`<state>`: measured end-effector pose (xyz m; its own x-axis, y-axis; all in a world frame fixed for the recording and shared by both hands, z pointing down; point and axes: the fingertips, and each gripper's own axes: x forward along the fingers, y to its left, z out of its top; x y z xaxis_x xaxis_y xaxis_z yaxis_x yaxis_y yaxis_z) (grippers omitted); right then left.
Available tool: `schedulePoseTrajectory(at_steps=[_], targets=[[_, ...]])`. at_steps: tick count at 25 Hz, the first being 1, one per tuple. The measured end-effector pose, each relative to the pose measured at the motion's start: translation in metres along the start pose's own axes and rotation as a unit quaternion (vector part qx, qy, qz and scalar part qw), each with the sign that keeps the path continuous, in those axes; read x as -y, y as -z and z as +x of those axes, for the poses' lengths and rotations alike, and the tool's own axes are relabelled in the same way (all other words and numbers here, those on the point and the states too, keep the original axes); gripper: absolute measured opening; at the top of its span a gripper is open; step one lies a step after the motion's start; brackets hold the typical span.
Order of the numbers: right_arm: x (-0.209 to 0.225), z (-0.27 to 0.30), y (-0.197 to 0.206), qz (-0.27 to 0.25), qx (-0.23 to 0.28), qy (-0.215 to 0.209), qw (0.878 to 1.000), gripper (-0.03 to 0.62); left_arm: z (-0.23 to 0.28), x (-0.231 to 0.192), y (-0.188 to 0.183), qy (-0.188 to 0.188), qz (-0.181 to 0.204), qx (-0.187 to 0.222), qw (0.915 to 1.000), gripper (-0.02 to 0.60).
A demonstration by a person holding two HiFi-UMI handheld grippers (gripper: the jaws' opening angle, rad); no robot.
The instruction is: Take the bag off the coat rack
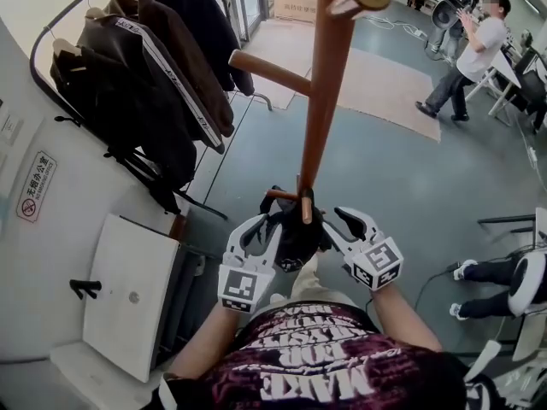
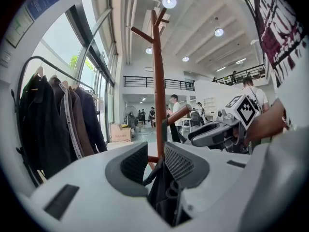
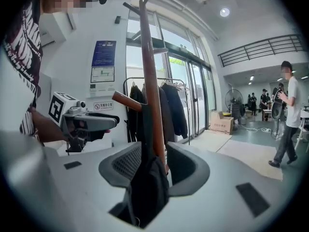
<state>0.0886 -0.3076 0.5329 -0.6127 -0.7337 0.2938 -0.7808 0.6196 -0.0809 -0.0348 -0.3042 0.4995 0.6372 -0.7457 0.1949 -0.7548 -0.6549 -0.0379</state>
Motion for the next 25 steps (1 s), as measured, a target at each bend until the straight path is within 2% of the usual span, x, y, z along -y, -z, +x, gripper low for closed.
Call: schedulePoseTrajectory(at_steps=[7,10,14,18,23,25], targets=[[-0.008,0.024,0.017,-0.006,-0.019,-0.033,0.999,0.166,0.035,0.016,0.026,0.026,0.005,-0.023,0.9994,0.098],[-0.010,0.034,0.022,-0.005,-0.025,-0.041,0.999,0.161,0.047,0.021,0.034,0.035,-0.004,-0.032,0.9989,0.098],[-0.010,0.043,0.026,0.004,-0.024,-0.044,0.999,0.152,0.055,0.028,0.036,0.046,-0.006,-0.030,0.9985,0.098],[-0.007,0.050,0.030,0.007,-0.025,-0.038,0.999,0.122,0.063,0.027,0.038,0.036,0.004,-0.035,0.9987,0.095],[-0.006,0.055,0.029,-0.009,-0.024,-0.023,0.999,0.072,0.068,0.017,0.038,0.000,0.012,-0.030,0.9995,0.017],[-0.005,0.057,0.027,-0.018,-0.027,-0.008,0.999,0.054,0.069,0.014,0.037,-0.010,0.016,-0.028,0.9994,0.012]])
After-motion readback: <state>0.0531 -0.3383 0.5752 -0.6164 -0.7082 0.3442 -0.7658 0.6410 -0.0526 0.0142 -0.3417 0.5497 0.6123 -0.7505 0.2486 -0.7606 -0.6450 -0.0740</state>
